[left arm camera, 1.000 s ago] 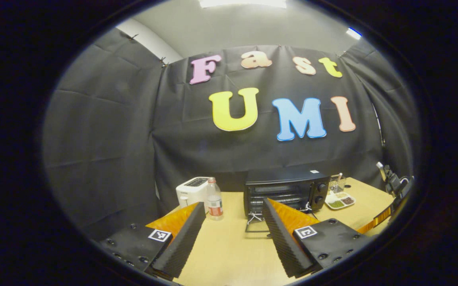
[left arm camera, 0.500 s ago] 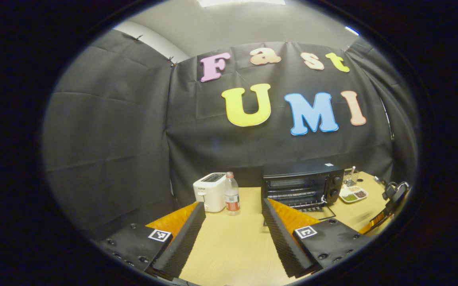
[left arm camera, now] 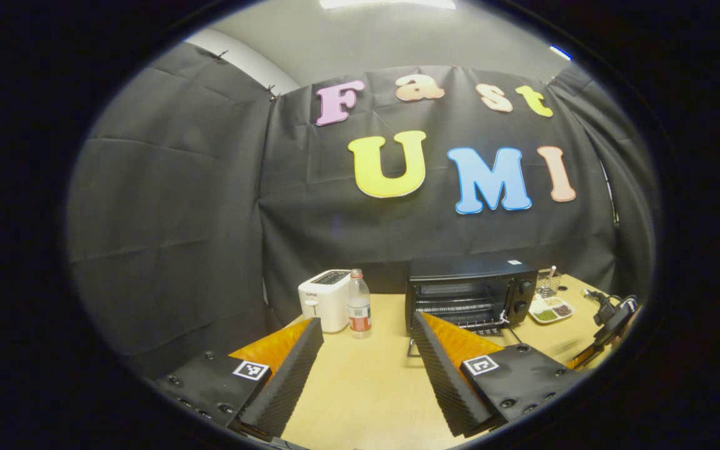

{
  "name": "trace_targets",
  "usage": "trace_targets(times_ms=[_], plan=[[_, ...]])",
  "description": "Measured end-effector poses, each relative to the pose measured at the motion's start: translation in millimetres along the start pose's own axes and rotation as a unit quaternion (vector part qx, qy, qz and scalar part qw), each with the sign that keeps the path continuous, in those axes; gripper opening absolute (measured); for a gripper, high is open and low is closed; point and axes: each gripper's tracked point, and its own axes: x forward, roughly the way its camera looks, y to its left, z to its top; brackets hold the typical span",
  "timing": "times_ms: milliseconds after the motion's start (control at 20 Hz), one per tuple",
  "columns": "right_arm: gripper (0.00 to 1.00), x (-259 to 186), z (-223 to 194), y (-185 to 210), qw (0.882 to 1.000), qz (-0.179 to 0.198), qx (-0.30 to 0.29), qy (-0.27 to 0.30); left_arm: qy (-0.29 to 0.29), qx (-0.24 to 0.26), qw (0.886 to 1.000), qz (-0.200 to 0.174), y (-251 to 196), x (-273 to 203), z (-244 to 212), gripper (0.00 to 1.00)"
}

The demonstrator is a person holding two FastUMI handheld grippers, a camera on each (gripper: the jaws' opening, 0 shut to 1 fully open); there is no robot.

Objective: Open the electric oven with the left hand, put the food in, and close the electric oven.

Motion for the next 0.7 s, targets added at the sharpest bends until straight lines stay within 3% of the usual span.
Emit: trace_targets(times_ms=[50,250,400,700], plan=[[0.02,-1.7,-0.5,5.6,1.0,0.012,0.0,-0.002,-0.002,-0.001,1.0,0.0,-0.5,-0.5,1.2,1.0],[0.02,-8.4,4.3,28.0,0.999,0.047,0.021,-0.016,0.0,-0.002,1.0,-0.002,-3.2,2.8,-1.0,0.9],[0.02,-14.0,10.7,43.1,0.996,0.069,0.04,-0.026,0.003,-0.006,1.0,-0.003,-5.9,5.0,-2.4,0.9],[0.02,-21.0,58.2,74.1,0.984,0.094,0.117,-0.094,0.006,-0.007,1.0,-0.006,-5.6,17.7,-4.9,0.91]])
